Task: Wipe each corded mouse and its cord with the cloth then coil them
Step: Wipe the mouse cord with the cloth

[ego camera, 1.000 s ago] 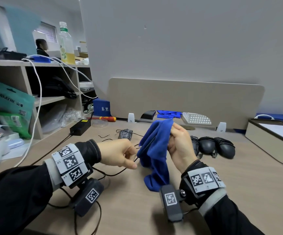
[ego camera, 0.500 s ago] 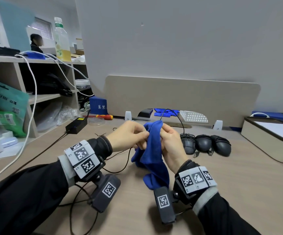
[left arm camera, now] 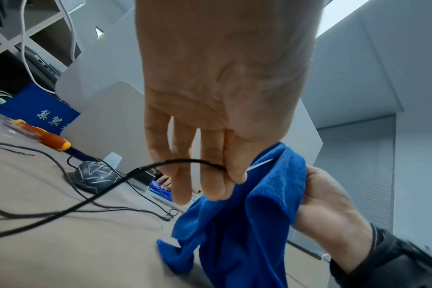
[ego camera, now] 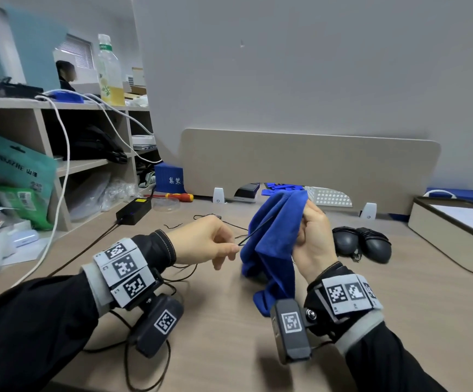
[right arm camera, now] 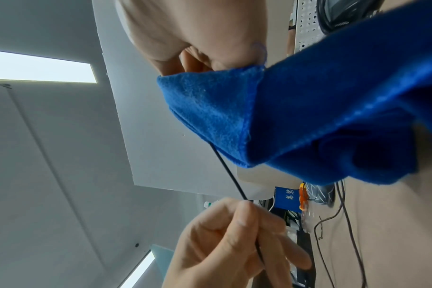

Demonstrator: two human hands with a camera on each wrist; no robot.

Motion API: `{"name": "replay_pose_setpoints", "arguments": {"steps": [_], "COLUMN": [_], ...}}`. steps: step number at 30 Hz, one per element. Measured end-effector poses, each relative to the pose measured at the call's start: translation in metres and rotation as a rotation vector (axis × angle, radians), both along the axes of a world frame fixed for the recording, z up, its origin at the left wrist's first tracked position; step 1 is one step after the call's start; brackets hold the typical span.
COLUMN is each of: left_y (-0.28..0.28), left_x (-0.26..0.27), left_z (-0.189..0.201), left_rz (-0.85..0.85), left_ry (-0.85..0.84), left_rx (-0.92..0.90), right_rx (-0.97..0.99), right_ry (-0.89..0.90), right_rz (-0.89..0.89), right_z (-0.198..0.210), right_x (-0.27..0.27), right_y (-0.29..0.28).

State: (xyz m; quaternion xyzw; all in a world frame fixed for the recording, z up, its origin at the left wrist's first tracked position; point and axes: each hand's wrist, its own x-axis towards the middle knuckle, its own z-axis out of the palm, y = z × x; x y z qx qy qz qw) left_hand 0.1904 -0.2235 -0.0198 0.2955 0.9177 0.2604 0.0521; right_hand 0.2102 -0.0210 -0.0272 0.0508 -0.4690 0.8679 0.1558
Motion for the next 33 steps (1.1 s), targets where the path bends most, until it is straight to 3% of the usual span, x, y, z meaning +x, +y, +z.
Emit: {"name": "replay_pose_setpoints", "arguments": {"steps": [6, 14, 20, 28, 33], "left_y": [0.002, 0.008, 0.011, 0.01, -0.011], "left_x": [0.0, 0.001, 0.0, 0.001, -0.003], "left_z": [-0.008, -0.008, -0.008, -0.004, -0.003], "left_rz": [0.002, 0.018, 0.021, -0.028, -0.028], "left_ry": [-0.132, -0.066, -0.052, 0.05, -0.009], "left_rx": [0.209, 0.401, 0.458, 0.27, 0.094], "right_rx": [0.026, -0.069, 0.058, 0.251, 0.167], "right_ry": [-0.092, -0.158, -0.102, -0.05, -0.054], "right_rz": [0.069, 0.29, 0.468, 0.207, 0.031], "right_z": [-0.006, -0.008, -0.001, -0.016, -0.007], "right_x": [-0.002, 0.007, 0.022, 0.004, -0.001], "right_y": [-0.001, -0.011, -0.024, -0.024, -0.008]}}
